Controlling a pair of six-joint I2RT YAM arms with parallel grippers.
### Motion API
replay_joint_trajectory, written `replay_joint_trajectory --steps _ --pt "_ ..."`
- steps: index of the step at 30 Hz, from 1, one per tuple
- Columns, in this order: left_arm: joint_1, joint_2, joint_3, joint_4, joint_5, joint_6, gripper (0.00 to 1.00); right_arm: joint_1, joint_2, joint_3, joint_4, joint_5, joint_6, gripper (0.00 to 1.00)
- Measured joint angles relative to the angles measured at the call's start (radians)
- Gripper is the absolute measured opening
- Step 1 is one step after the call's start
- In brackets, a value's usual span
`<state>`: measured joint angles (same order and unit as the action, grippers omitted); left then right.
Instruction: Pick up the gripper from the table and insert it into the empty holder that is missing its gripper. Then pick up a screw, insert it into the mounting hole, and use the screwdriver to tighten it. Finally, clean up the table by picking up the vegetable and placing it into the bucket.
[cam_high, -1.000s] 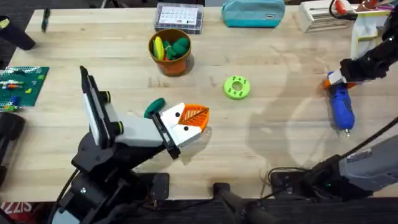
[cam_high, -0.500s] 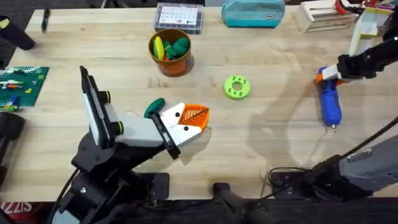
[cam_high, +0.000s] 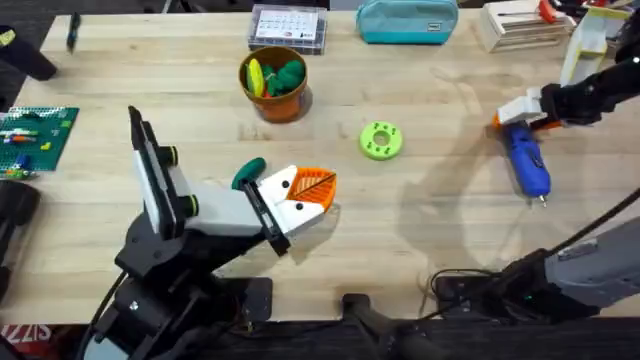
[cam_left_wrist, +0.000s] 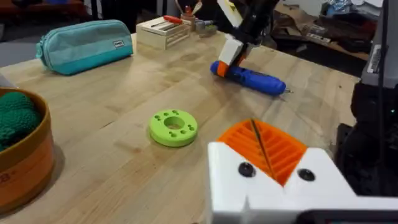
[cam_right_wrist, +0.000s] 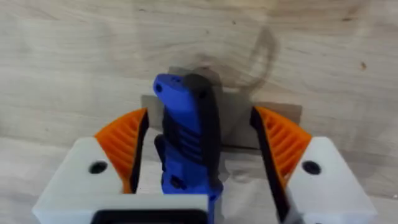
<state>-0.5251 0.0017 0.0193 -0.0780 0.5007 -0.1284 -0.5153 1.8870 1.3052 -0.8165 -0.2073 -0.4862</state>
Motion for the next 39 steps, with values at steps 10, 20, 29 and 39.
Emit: replay_joint_trajectory --steps 10,20,29,39 --pt "0.000 0.000 0.000 0.000 0.000 0.000 0.009 0.005 -0.002 0.000 -0.006 0.004 0.037 0.994" --pt "0.000 0.000 0.000 0.000 0.000 0.000 0.009 0.008 -0.138 -0.001 -0.027 0.003 0.044 0.994" --pt "0.000 0.000 0.000 0.000 0.000 0.000 0.009 0.060 -0.216 -0.001 -0.051 -0.004 0.043 0.994" --pt "0.000 0.000 0.000 0.000 0.000 0.000 0.009 0.070 -0.213 -0.005 -0.114 0.026 -0.042 0.995"
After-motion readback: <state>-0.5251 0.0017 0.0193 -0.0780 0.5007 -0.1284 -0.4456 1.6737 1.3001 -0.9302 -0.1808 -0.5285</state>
